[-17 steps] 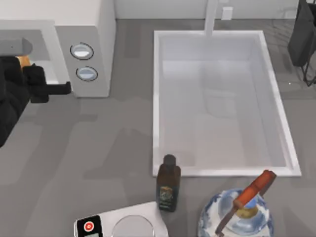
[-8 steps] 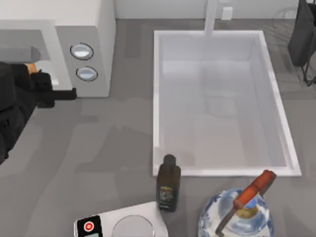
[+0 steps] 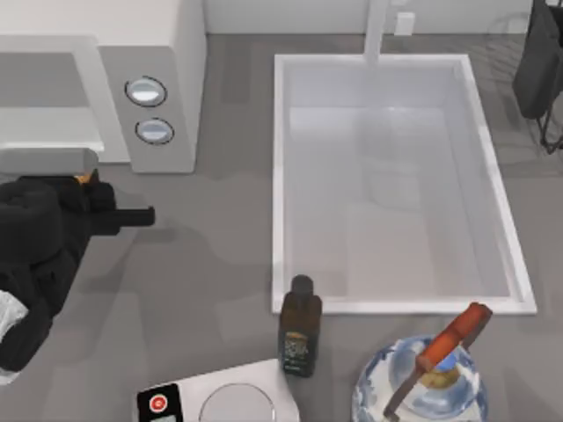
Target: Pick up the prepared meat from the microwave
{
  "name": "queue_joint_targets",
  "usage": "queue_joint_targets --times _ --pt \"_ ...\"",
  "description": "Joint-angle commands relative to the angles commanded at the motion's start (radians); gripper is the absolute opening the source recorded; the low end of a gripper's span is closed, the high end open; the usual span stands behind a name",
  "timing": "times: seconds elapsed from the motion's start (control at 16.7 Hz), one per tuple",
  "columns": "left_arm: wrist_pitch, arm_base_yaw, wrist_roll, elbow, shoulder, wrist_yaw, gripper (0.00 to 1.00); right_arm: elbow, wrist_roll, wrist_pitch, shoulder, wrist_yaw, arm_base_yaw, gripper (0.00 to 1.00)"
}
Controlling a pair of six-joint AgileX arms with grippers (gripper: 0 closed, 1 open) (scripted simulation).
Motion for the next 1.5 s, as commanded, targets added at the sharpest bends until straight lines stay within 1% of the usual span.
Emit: queue_joint_targets --times 0.12,0.24,0.36,0.6,1.38,1.44,1.5 --pt "0.112 0.0 0.001 -0.031 0.082 0.003 0.0 0.0 0.0 0.0 0.0 0.0 0.0 1.0" --pt "0.181 0.001 0.002 -0.055 0.14 0.006 0.0 0.0 0.0 0.0 0.0 0.0 0.0 1.0" --pt "0.208 0.002 0.002 -0.065 0.163 0.008 0.0 0.0 0.0 0.0 0.0 0.0 0.0 1.0" --pt "0.208 0.002 0.002 -0.065 0.163 0.008 0.0 0.0 0.0 0.0 0.0 0.0 0.0 1.0" --pt "0.208 0.002 0.002 -0.065 0.163 0.008 0.98 0.0 0.0 0.0 0.0 0.0 0.0 1.0" --pt "0.208 0.002 0.002 -0.065 0.163 0.008 1.0 0.0 0.0 0.0 0.0 0.0 0.0 1.0" --pt "0.208 0.002 0.002 -0.065 0.163 0.008 1.0 0.0 0.0 0.0 0.0 0.0 0.0 1.0"
